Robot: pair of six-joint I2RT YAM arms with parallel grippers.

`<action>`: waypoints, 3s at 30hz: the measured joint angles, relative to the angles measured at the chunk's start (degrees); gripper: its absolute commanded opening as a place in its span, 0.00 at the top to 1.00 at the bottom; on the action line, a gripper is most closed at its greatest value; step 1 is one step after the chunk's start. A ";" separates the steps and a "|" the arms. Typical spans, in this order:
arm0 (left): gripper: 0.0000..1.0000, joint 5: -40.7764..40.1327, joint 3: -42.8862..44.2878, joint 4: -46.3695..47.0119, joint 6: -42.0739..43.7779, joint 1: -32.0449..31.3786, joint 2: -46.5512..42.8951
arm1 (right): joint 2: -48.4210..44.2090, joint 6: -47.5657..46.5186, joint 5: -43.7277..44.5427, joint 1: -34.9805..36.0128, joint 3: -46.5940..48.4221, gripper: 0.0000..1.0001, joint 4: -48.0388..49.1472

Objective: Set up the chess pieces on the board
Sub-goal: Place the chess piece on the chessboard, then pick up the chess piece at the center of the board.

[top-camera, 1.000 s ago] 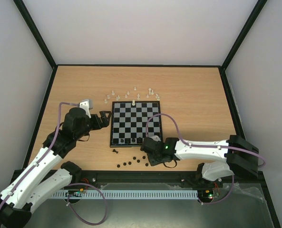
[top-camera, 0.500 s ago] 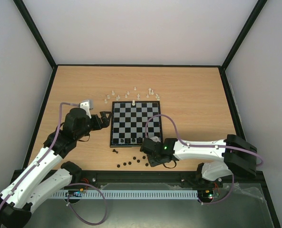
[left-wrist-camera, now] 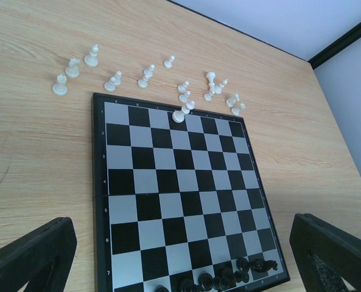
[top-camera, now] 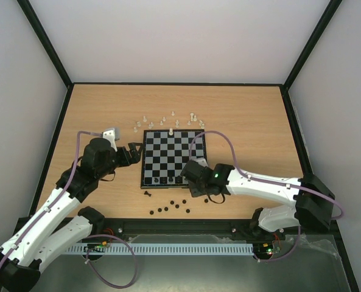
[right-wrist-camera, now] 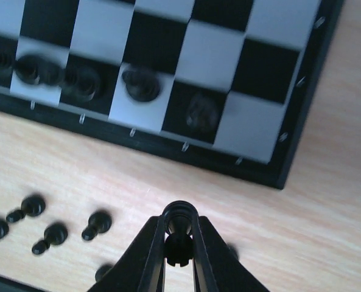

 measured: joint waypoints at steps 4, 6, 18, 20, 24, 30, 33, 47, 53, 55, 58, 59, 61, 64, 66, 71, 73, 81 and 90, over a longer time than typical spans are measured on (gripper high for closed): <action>0.01 -0.02 0.00 0.00 0.04 0.00 -0.02 | -0.37 -2.34 0.92 -4.94 1.60 0.87 -0.79; 0.01 -0.04 -0.02 0.00 0.13 0.00 -0.04 | -0.33 -3.39 1.03 -7.15 1.60 0.87 -1.22; 0.01 -0.11 0.00 -0.02 0.24 0.11 -0.07 | 4.74 -8.61 0.28 -12.22 2.86 0.87 -0.35; 0.01 -0.26 -0.02 -0.02 0.26 0.15 -0.07 | 5.88 -9.38 0.00 -12.44 3.23 0.87 0.39; 0.01 -0.28 -0.02 -0.02 0.44 0.20 -0.15 | 7.63 -10.43 -0.46 -13.14 3.54 0.86 1.40; 0.01 -0.28 0.00 -0.04 0.74 0.52 -0.46 | 8.74 -11.02 -1.01 -13.64 3.85 0.83 2.23; 0.01 -0.31 0.00 -0.04 0.81 0.74 -0.44 | 9.01 -11.26 -1.44 -13.75 3.85 0.83 2.49; 0.01 -0.26 -0.02 -0.07 0.81 1.01 -0.70 | 9.18 -11.23 -1.77 -13.81 3.85 0.83 2.49; 0.01 -0.28 -0.02 -0.09 0.81 1.01 -1.49 | 9.18 -11.19 -1.55 -13.81 3.85 0.83 2.45; 0.01 -0.28 -0.02 -0.09 0.81 1.01 -1.57 | 9.18 -11.19 -1.55 -13.81 3.85 0.83 2.40; 0.01 -0.28 -0.02 -0.09 0.81 1.01 -1.60 | 9.07 -10.99 -1.53 -13.81 3.85 0.83 2.14; 0.01 -0.28 -0.02 -0.09 0.81 1.01 -1.62 | 8.98 -10.95 -1.53 -13.81 3.85 0.83 2.01; 0.01 -0.28 0.00 -0.09 0.81 1.01 -1.60 | 8.87 -10.84 -1.55 -13.81 3.85 0.83 1.73; 0.01 -0.28 0.00 -0.09 0.81 1.01 -1.60 | 8.74 -10.78 -1.55 -13.81 3.85 0.81 1.38; 0.01 -0.28 0.00 -0.09 0.81 1.03 -1.60 | 8.61 -10.75 -1.55 -13.81 3.85 0.79 1.22; 0.01 -0.28 -0.02 -0.09 0.81 1.03 -1.53 | 7.32 -10.80 -1.73 -13.81 3.85 0.76 1.22; 0.01 -0.28 -0.02 -0.09 0.81 1.03 -1.49 | 7.06 -10.88 -1.81 -13.81 3.87 0.75 1.22; 0.01 -0.28 0.00 -0.09 0.79 1.03 -1.42 | 5.81 -11.28 -1.66 -13.25 5.18 0.70 0.98; 0.01 -0.74 0.07 -0.98 0.79 1.03 -1.64 | 0.22 -12.07 -3.67 -4.59 11.13 0.66 2.25</action>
